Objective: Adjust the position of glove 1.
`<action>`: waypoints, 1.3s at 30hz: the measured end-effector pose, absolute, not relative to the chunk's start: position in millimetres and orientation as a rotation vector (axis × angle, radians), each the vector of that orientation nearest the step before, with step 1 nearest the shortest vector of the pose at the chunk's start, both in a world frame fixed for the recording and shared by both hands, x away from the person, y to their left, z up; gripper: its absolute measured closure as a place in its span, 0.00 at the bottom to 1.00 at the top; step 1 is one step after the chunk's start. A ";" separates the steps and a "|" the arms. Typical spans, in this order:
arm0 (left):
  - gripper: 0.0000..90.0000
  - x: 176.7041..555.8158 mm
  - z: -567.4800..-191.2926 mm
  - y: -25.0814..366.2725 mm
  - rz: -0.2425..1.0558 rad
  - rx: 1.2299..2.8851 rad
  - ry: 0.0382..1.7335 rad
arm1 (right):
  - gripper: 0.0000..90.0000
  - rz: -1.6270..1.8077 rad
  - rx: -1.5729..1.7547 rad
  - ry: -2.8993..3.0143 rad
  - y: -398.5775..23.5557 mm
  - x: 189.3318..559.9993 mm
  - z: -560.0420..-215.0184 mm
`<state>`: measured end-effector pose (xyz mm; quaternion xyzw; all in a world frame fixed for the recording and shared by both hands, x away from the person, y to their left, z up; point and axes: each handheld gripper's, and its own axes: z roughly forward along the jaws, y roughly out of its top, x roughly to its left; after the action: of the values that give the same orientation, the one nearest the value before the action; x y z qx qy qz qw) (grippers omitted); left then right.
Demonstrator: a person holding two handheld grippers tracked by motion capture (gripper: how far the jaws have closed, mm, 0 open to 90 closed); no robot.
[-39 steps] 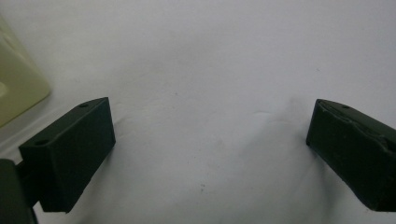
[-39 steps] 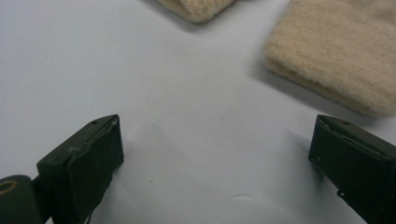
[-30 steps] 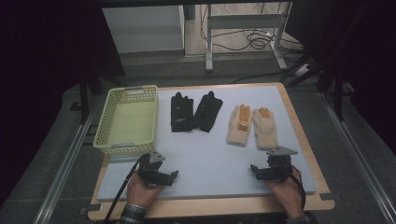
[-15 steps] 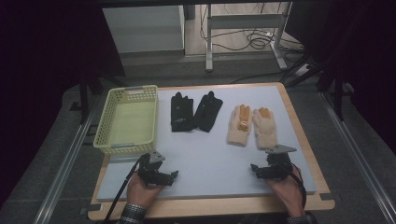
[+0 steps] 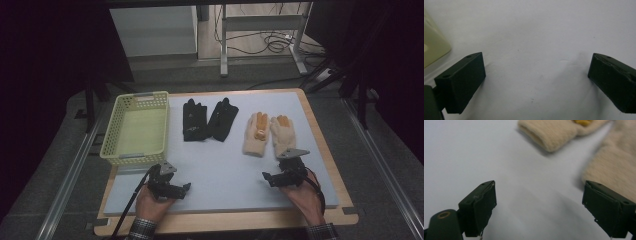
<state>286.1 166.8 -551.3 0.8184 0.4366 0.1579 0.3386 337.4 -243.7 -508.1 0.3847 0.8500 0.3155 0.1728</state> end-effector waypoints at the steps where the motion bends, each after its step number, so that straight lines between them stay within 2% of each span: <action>1: 0.02 286.1 -551.3 166.8 0.411 2.132 1.137 | 0.15 0.890 1.081 2.420 -241.2 338.8 -506.6; 13: 0.02 286.1 -551.3 166.9 0.411 2.132 1.137 | 0.16 0.911 1.063 2.478 -206.2 367.6 -488.8; 22: 0.02 286.2 -551.2 167.0 0.409 2.133 1.137 | 0.22 0.904 1.014 2.528 -172.5 407.4 -480.3; 29: 0.02 286.0 -551.4 166.8 0.407 2.128 1.141 | 0.22 0.890 1.017 2.542 -155.1 434.9 -476.1; 33: 0.02 286.1 -551.4 166.8 0.407 2.129 1.140 | 0.26 0.880 1.051 2.544 -145.0 453.0 -478.3; 34: 0.02 286.1 -551.4 166.9 0.407 2.130 1.140 | 0.30 0.882 1.064 2.552 -140.3 461.5 -480.3; 39: 0.02 286.1 -551.4 166.9 0.407 2.130 1.140 | 0.37 0.874 1.068 2.559 -126.8 480.3 -484.8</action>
<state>286.1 166.9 -551.4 0.8179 0.4378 0.1562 0.3390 480.3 -126.8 -484.8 0.3647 0.8742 0.2987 0.1169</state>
